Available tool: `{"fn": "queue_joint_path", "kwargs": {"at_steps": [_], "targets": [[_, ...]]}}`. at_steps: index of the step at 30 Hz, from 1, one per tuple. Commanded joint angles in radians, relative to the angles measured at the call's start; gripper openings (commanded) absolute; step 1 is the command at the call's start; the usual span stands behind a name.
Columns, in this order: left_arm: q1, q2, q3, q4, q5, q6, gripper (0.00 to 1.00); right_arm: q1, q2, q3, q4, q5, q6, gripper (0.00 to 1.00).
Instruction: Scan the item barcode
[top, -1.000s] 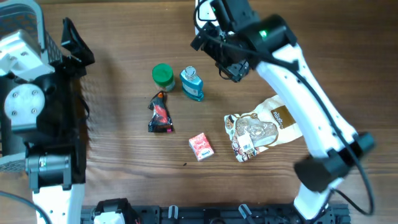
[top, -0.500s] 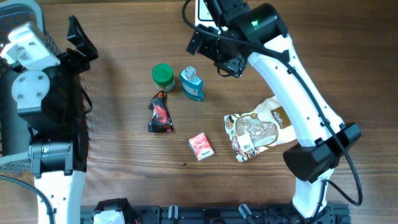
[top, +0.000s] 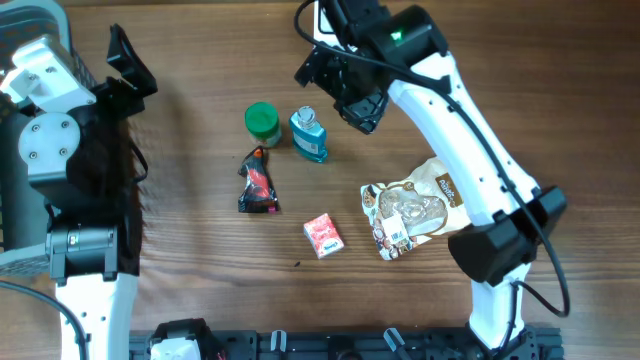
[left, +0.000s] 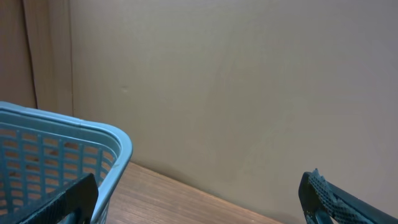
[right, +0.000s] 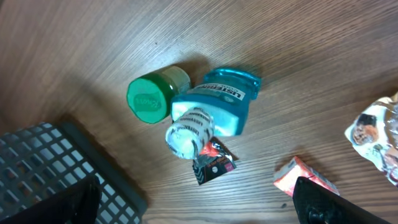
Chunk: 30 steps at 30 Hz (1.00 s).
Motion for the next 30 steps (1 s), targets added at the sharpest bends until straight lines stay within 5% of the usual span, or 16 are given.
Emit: {"fn": "queue_joint_path", "kwargs": {"at_steps": [1,30], "targets": [[-0.003,0.028,0.006,0.007,-0.013,0.012,1.00,0.023,0.028,0.024,0.024,-0.016,0.009,0.99],[-0.003,0.048,0.006,0.013,-0.013,0.012,1.00,0.059,0.249,0.023,0.060,0.007,-0.016,1.00]]}}
